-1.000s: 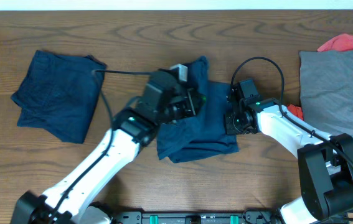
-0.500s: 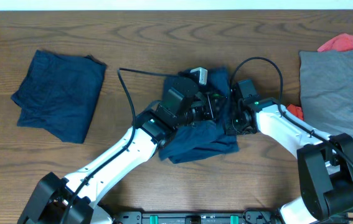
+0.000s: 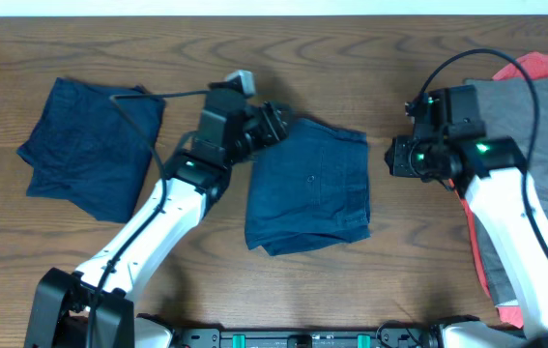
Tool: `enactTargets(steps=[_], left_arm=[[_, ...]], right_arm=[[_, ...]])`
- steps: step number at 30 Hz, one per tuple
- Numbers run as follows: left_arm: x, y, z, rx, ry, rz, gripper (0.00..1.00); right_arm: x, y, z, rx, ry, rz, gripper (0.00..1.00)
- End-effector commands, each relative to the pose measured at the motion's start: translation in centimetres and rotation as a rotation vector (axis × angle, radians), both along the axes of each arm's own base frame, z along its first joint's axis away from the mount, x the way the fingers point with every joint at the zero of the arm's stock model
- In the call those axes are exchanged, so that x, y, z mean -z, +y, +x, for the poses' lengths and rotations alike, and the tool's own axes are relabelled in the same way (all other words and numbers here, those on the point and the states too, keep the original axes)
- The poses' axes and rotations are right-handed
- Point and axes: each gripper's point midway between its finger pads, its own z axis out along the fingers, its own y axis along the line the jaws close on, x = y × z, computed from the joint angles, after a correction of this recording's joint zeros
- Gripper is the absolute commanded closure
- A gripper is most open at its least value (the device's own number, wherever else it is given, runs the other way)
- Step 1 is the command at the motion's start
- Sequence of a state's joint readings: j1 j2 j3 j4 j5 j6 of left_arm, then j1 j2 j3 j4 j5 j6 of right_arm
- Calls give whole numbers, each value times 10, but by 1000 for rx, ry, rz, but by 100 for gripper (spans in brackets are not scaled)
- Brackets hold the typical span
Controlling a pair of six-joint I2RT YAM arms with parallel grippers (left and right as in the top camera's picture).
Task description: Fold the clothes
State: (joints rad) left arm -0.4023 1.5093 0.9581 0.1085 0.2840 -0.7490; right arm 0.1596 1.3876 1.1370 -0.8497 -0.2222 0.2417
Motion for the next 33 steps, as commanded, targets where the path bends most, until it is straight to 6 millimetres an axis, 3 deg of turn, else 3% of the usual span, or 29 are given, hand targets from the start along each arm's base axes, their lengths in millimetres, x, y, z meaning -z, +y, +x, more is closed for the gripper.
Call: enactTargets(steps=[1,7,12,15,19,22,25,28,30,33], left_arm=[[13,13,17,-36,-21,88,48],[79,13,20,3,90,182,48],[140,16,7,21,246,238,48],[166,22,-8,27,341,276,48],[182,31,-31,35,454,318,48],[193,39,-54,48,557,351,48],[201,47,-83,68,681,383,50],[202,42,-113,128,808,343,56],[198,31,-133,184,882,287,56],[187,7,-153,280,944,187,57]], right_arm=[[4,45,-23,-171,61,137,73],[38,92,-54,-275,176,174,72],[82,110,-75,-287,275,161,72],[115,107,-87,-258,336,113,71],[156,92,-105,-215,439,44,73],[182,68,-112,-166,485,-64,75],[195,33,-98,-69,451,-217,75],[191,1,-64,33,331,-325,71],[183,-12,-37,89,242,-353,62],[164,-16,8,94,95,-331,61]])
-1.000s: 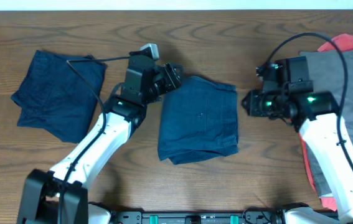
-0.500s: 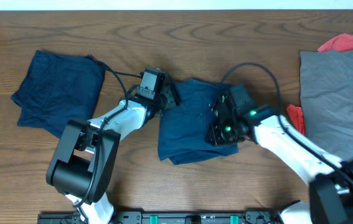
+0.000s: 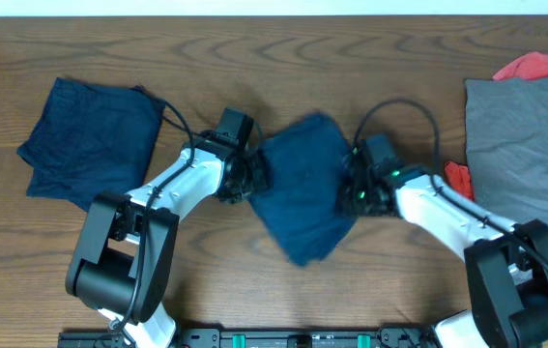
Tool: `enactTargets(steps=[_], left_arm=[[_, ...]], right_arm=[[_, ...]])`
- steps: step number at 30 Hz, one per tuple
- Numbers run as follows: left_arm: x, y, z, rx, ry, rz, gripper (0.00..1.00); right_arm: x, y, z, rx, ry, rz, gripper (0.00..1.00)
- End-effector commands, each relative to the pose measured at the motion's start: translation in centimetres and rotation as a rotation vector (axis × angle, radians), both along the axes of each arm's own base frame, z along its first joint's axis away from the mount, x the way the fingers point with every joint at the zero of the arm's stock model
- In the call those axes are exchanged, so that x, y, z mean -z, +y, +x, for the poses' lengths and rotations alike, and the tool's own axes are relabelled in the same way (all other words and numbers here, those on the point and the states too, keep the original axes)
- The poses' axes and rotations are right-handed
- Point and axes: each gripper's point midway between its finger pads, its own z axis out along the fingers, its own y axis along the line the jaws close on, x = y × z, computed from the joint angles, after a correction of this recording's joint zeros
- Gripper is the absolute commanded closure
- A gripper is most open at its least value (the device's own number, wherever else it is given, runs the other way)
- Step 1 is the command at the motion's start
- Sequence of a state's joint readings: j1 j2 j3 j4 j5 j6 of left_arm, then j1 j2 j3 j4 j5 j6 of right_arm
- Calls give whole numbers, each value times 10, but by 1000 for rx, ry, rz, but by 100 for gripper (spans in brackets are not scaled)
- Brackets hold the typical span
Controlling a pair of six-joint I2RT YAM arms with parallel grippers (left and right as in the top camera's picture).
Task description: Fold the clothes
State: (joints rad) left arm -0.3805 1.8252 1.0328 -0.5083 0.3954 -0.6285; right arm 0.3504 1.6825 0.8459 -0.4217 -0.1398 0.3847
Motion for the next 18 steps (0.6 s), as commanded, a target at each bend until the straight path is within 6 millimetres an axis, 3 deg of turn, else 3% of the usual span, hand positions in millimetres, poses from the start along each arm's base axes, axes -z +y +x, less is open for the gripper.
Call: enactTargets(steps=[1,5,8,9,13,15,18], left_arm=[[10,-29,-55,74,211,-143,58],[-6,-30,-53,82,175,-153,58],[-32,-23,-28,102,6,-146,53],[-43,-17,-14,107,-82,-119,50],[-90,10,36,142,-430,7,5],[-110,13,53,171,-554,11,2],[-121,15,73,198,-657,16,2]], right_arm=[[2,-61,39,98,-115,-257,61],[-30,-46,67,49,-176,-192,54],[-50,-40,69,37,-172,-175,52],[-54,-40,67,35,-163,-175,51],[-59,-37,52,20,-116,-147,48],[-57,-36,46,14,-88,-140,48],[-53,-37,37,9,-52,-138,47]])
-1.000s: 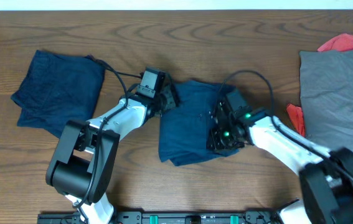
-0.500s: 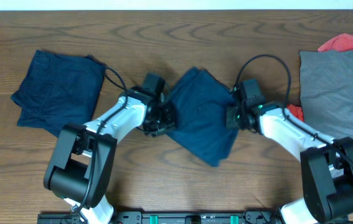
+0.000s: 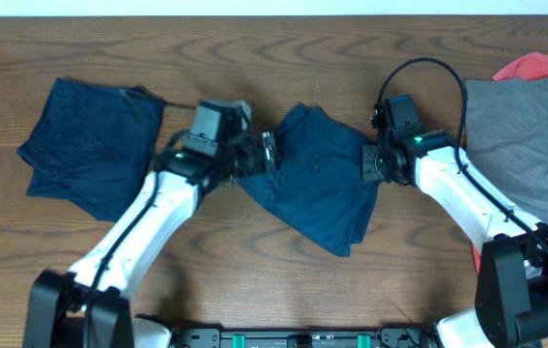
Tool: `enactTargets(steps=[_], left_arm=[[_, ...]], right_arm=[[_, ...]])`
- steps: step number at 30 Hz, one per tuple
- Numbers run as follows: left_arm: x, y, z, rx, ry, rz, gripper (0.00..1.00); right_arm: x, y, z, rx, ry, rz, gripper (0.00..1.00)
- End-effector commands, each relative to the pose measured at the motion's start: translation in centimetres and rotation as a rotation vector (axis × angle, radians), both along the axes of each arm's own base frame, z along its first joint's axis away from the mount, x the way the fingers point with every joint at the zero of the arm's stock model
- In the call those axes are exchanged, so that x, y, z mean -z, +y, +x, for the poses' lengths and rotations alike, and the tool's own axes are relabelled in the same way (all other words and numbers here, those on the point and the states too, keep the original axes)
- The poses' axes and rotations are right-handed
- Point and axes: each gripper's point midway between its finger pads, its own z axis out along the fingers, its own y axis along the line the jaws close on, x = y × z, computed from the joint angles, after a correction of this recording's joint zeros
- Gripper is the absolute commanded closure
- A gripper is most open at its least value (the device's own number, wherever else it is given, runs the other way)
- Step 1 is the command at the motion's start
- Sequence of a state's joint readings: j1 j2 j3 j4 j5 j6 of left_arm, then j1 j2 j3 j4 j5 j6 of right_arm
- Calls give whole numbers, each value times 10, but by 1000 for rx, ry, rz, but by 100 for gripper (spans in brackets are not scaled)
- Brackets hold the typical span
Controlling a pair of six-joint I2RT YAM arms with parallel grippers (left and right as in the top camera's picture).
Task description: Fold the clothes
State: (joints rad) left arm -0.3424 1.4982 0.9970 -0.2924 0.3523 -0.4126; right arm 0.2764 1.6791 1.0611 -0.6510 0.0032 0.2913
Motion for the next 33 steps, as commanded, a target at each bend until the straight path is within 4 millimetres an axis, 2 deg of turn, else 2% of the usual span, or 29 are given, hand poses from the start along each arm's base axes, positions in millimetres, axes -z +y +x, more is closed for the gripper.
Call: enactTargets(steps=[1,6,9,12,14,16,19,21,24,25,27,29,31,33], left_arm=[[3,13,19,41,-107,109,2],[16,0,35,139,-173,117,2],[38,-9,36,182,-136,86,2],[67,-10,27,190,-36,86,2],[87,-9,12,200,62,86,3],[103,-5,-11,204,187,84,10],[117,4,-48,195,370,107,28],[119,6,-66,162,470,95,35],[109,-12,-93,212,586,-17,52],[105,-18,-100,232,611,-52,54],[99,-29,-110,268,643,-102,53],[97,-32,-112,278,644,-106,32],[93,-29,-107,266,621,-102,2],[89,-16,-94,197,582,-61,2]], right_arm=[[-6,4,-3,-14,5,23,47],[-5,12,-7,-26,20,54,47],[-5,17,-9,-41,20,54,46],[-5,20,-10,-51,20,53,46],[-5,20,-10,-50,19,52,46],[-5,15,-8,-42,14,31,45],[-4,9,-8,-31,9,-5,42],[-4,7,-8,-28,9,-15,41],[-4,3,-7,-21,5,-34,40],[-4,2,-7,-19,4,-36,40],[-4,0,-7,-13,7,-36,40],[-4,-2,-8,-8,13,-38,40],[-3,-4,-9,-3,23,-41,40],[-2,-7,-11,2,33,-44,40]])
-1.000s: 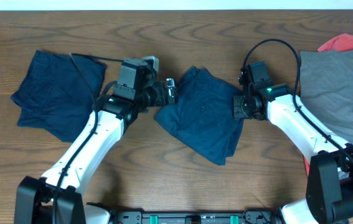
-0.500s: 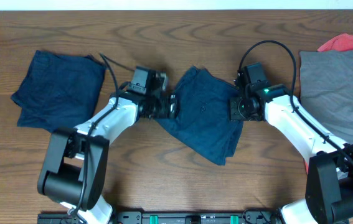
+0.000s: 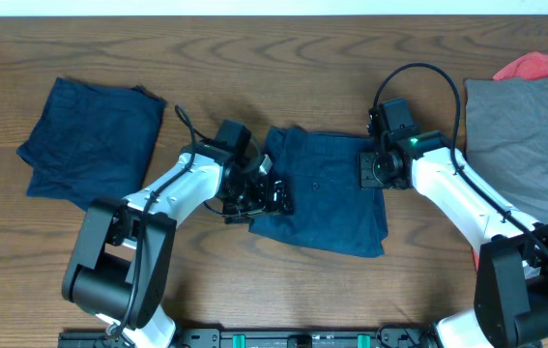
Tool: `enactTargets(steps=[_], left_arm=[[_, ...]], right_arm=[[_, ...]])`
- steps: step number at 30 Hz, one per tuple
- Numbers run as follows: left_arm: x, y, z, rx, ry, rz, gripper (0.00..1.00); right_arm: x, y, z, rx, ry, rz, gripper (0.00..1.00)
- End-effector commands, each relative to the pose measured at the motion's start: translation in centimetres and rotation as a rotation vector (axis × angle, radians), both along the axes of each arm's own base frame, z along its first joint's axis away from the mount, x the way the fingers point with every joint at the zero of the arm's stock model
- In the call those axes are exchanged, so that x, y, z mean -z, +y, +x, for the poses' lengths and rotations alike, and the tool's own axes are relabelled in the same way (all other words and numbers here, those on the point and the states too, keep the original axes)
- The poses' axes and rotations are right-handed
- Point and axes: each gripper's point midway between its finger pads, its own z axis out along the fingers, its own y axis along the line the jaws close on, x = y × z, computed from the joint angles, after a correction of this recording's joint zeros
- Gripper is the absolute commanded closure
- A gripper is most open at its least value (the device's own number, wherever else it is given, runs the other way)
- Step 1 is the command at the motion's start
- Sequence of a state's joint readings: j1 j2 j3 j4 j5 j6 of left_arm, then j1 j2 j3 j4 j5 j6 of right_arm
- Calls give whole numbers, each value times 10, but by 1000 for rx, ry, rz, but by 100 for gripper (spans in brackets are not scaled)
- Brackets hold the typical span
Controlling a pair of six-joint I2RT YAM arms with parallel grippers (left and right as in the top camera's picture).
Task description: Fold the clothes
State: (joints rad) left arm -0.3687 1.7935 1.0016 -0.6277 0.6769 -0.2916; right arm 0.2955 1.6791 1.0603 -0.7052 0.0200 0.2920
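Note:
Dark blue shorts (image 3: 327, 198) lie flat at the table's middle, their top edge nearly level. My left gripper (image 3: 276, 194) rests low on their left edge, and its two dark fingers look spread apart over the cloth. My right gripper (image 3: 366, 169) sits at the shorts' upper right corner, pointing left. Its fingertips are hidden under the wrist, so their state does not show. A second navy garment (image 3: 90, 145) lies folded at the far left.
A grey cloth (image 3: 525, 135) covers the right end of the table, with a red cloth (image 3: 536, 66) at its far corner and a red bit (image 3: 458, 178) by its left edge. Black cables loop over both arms.
The shorts were tilted with a corner pointing down-right; now they lie squared and flatter. My left gripper has moved down and right onto their left edge. The right gripper has barely shifted.
The shorts first lay folded at centre with both grippers beside their upper corners. Then both grippers were low against the sides and the cloth was bunched into a diamond. Later it lay tilted and wider. Now it is spread square between the grippers.

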Motion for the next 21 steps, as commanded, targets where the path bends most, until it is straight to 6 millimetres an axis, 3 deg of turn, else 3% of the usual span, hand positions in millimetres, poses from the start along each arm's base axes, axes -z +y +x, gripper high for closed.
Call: enactTargets(steps=[1,6,10,14,21], left_arm=[[-17,12,19,-70,-68,18,2],[-52,34,73,-160,-324,40,2],[-65,28,102,-173,-460,-5,2],[-54,23,114,-171,-479,-14,2],[-3,15,114,-151,-374,-28,2]], right_arm=[[-6,-8,2,17,-12,-14,40],[-5,-12,1,29,-4,-16,40],[-5,-11,1,28,-3,-14,40],[-5,-11,0,28,0,-13,40],[-5,-12,-2,28,7,-15,40]])
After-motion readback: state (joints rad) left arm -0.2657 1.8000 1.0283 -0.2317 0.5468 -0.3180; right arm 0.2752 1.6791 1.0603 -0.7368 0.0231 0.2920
